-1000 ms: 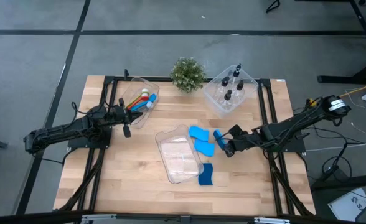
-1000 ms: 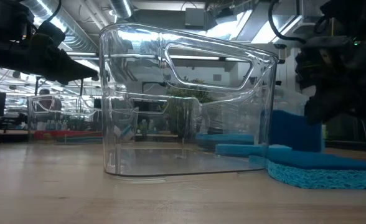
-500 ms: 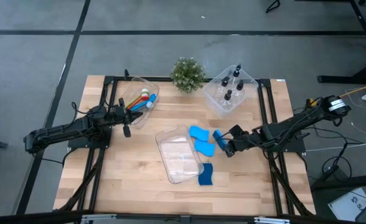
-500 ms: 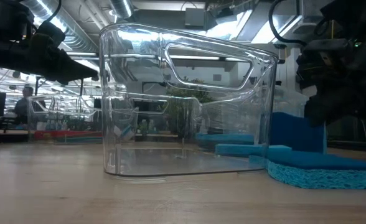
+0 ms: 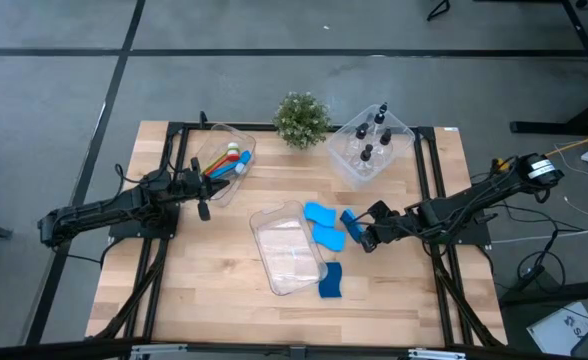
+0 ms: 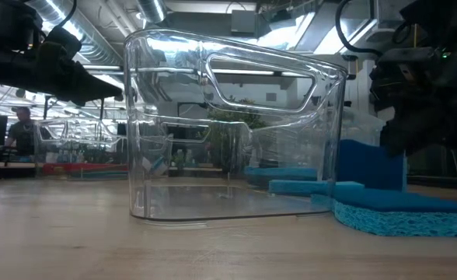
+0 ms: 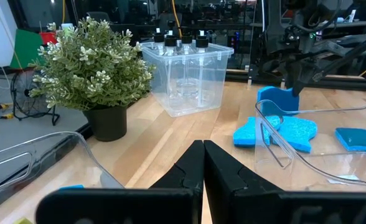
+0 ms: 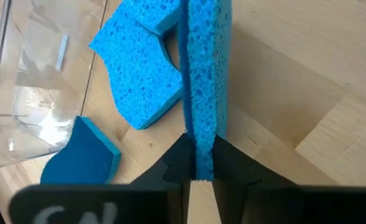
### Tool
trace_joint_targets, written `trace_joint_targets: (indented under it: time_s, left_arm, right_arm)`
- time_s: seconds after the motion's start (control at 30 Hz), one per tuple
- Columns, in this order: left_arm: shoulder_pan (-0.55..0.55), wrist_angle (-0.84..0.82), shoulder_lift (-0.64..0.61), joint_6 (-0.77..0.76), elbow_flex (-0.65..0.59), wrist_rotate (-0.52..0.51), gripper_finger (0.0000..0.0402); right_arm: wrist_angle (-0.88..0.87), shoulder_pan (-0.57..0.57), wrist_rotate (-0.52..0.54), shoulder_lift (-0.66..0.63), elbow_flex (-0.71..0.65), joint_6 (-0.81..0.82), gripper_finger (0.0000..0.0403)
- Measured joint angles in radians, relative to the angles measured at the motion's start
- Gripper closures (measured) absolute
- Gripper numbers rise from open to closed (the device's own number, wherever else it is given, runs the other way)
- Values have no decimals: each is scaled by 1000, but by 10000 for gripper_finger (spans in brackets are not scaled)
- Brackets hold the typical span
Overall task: Pick & Place Kitchen Sink Supplies
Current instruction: Put the sponge into the bottom transparent bin
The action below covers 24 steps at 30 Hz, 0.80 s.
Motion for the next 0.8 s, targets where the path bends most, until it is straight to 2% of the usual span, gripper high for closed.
trace_joint_targets:
  time_s: [0.4,0.63,0.8]
  left_arm:
    - [0,0,0,0,0,0,400]
    - [0,0,0,0,0,0,400]
    - [0,0,0,0,0,0,400]
  right_arm:
    - [8,0,0,0,0,-8,236]
    - [53,0,-20,-22,6,-77,226]
    - [-81,-1,-42,-38,86,-155,232]
